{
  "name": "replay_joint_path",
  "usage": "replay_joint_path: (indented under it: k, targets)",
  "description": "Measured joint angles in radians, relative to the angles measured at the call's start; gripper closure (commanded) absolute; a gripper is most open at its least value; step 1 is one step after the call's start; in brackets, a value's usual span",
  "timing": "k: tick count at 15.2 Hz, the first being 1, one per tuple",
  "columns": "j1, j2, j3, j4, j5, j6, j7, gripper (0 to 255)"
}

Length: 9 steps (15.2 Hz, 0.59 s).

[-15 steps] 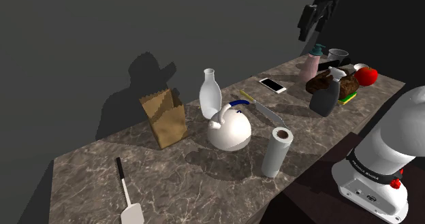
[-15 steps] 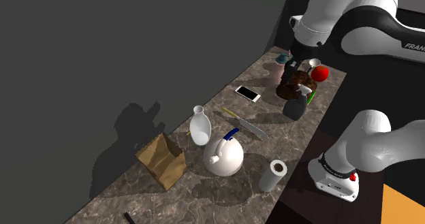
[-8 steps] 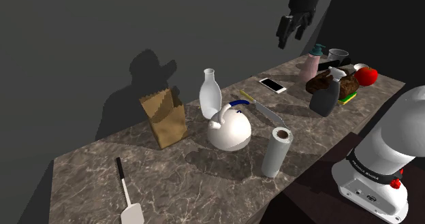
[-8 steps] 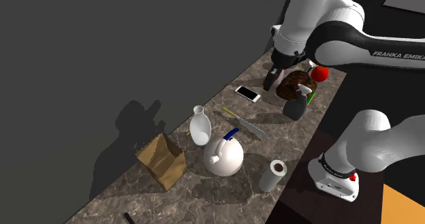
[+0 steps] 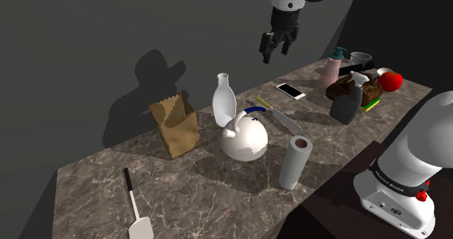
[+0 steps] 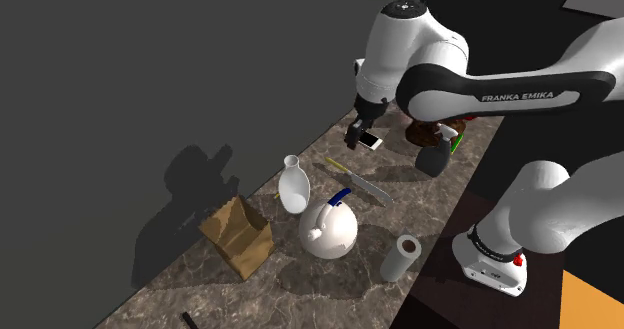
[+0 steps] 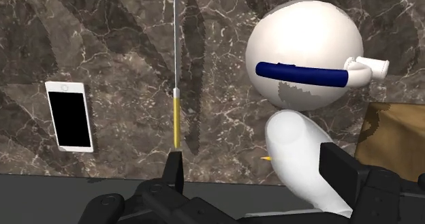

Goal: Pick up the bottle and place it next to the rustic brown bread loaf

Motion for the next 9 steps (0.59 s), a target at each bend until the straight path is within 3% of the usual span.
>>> replay_joint_path:
  k: [9]
  targets:
    - [0.017, 0.303, 0.085, 0.16, -0.048, 0.159, 0.126, 0]
